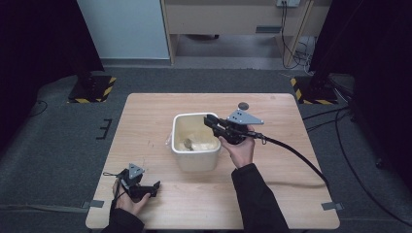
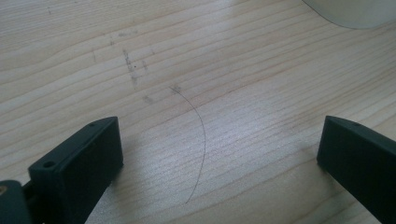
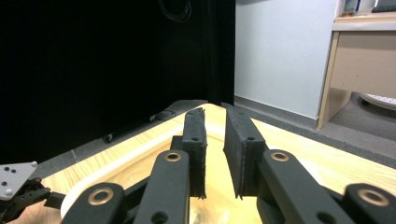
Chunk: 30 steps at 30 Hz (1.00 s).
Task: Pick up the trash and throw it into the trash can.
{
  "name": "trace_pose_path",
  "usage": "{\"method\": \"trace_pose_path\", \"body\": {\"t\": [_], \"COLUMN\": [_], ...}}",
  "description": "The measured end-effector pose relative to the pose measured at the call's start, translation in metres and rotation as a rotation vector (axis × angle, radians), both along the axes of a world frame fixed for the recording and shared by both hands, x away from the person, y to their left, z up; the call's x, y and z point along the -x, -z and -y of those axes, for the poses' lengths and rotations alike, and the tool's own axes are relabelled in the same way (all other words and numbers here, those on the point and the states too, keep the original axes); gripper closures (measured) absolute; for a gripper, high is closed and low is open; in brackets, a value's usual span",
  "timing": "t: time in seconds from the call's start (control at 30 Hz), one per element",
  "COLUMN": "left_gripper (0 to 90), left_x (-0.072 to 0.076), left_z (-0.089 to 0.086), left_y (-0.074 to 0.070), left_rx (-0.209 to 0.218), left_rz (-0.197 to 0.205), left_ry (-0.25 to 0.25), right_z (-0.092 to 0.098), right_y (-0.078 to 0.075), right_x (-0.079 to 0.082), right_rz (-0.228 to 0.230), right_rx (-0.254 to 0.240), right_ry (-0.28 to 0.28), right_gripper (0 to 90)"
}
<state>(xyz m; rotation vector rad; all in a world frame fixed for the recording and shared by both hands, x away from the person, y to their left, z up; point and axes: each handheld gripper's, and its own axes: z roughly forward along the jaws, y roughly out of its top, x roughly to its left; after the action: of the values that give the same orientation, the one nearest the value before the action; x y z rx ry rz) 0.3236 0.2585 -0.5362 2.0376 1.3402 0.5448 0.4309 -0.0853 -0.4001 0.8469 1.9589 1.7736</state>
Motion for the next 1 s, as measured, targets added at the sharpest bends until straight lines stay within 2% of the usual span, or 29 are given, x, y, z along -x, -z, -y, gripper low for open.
{"method": "trace_pose_path", "body": {"t": [0.07,0.1,0.2,0.3,0.33,0.5,0.53,0.57,0.6,0.63,0.7,0.77,0.87,0.93,1.0], "left_gripper": [0.0,0.0,0.0,0.0,0.0,0.0,0.0,0.0,0.0,0.0,0.0,0.0,0.0,0.0,0.0], "left_x": [0.000,0.000,0.000,0.000,0.000,0.000,0.000,0.000,0.000,0.000,0.000,0.000,0.000,0.000,0.000], "left_z": [0.000,0.000,0.000,0.000,0.000,0.000,0.000,0.000,0.000,0.000,0.000,0.000,0.000,0.000,0.000], "left_y": [0.000,0.000,0.000,0.000,0.000,0.000,0.000,0.000,0.000,0.000,0.000,0.000,0.000,0.000,0.000], "left_rx": [0.000,0.000,0.000,0.000,0.000,0.000,0.000,0.000,0.000,-0.001,0.000,-0.001,-0.001,-0.001,0.000], "left_rz": [0.000,0.000,0.000,0.000,0.000,0.000,0.000,0.000,0.000,0.000,0.000,0.000,0.000,0.000,0.000], "left_ry": [0.000,0.000,0.000,0.000,0.000,0.000,0.000,0.000,0.000,0.000,0.000,0.000,0.000,0.000,0.000], "right_z": [0.004,0.004,0.011,0.019,0.024,0.035,0.041,0.041,0.050,0.050,0.060,0.076,0.087,0.100,0.103], "right_y": [-0.006,-0.006,-0.014,-0.021,-0.026,-0.033,-0.035,-0.035,-0.035,-0.035,-0.032,-0.027,-0.022,-0.012,-0.007], "right_x": [0.002,0.002,0.006,0.010,0.015,0.026,0.031,0.031,0.035,0.035,0.037,0.040,0.043,0.049,0.052], "right_rz": [-0.003,-0.003,-0.001,0.019,0.030,0.051,0.041,0.041,0.037,0.037,0.045,0.030,0.016,-0.008,-0.018], "right_rx": [-0.012,-0.012,-0.018,0.001,0.015,0.039,0.010,0.010,-0.003,-0.003,0.006,0.006,0.012,0.037,0.046], "right_ry": [-0.002,-0.002,0.002,0.015,0.026,0.049,0.064,0.064,0.096,0.096,0.130,0.169,0.191,0.212,0.216], "right_gripper": [69.7,69.7,57.1,47.0,40.4,33.2,31.6,31.6,29.7,29.7,27.8,25.4,24.0,22.4,22.1]}}
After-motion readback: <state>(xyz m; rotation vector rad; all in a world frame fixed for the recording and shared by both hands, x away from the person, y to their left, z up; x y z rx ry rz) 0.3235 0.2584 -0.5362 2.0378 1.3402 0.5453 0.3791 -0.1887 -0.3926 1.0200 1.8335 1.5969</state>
